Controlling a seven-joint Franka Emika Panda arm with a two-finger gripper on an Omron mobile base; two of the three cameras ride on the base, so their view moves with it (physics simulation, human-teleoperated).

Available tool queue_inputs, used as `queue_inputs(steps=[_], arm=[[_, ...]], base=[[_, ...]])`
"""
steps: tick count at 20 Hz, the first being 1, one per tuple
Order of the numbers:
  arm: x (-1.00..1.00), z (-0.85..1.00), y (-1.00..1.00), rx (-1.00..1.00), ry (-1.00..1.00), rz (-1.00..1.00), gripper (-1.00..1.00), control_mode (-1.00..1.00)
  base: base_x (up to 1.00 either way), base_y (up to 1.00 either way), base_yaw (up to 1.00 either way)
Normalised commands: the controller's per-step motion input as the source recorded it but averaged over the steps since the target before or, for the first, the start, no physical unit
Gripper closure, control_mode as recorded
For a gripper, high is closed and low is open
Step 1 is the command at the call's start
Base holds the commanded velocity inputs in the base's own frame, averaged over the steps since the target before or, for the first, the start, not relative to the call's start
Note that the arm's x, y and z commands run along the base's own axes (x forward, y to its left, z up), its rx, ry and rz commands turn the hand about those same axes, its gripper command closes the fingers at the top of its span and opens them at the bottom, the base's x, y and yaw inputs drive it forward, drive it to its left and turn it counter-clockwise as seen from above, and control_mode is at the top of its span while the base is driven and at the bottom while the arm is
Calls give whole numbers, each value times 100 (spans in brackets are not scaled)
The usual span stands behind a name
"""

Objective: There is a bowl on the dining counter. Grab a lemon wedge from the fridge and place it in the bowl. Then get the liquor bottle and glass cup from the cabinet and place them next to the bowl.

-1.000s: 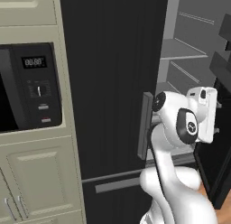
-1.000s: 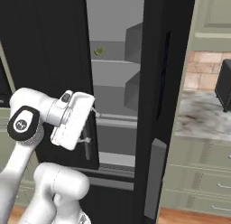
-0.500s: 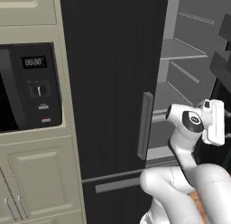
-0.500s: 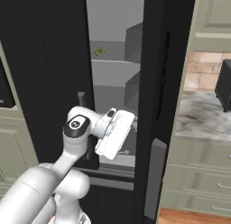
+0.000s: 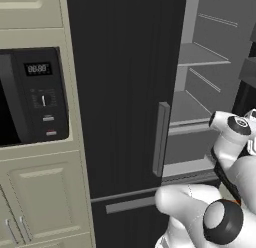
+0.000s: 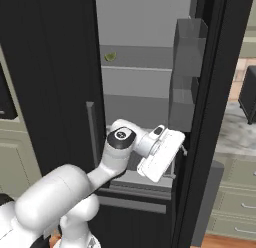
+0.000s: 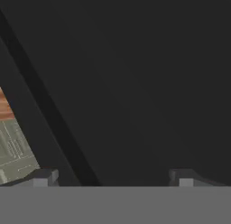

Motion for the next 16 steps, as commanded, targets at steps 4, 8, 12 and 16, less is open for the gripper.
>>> queue_inputs(steps=[4, 8, 12, 16], arm=[[-58, 0, 54, 2, -26, 13, -100, -100], [-64, 0, 100, 2, -35, 35, -100, -100], [-21, -11, 100, 13, -28, 44, -100, -100], [17, -3, 99, 31, -9, 50, -100, -100]], base=[[0, 0, 0], [0, 0, 0], [0, 0, 0], [0, 0, 0]])
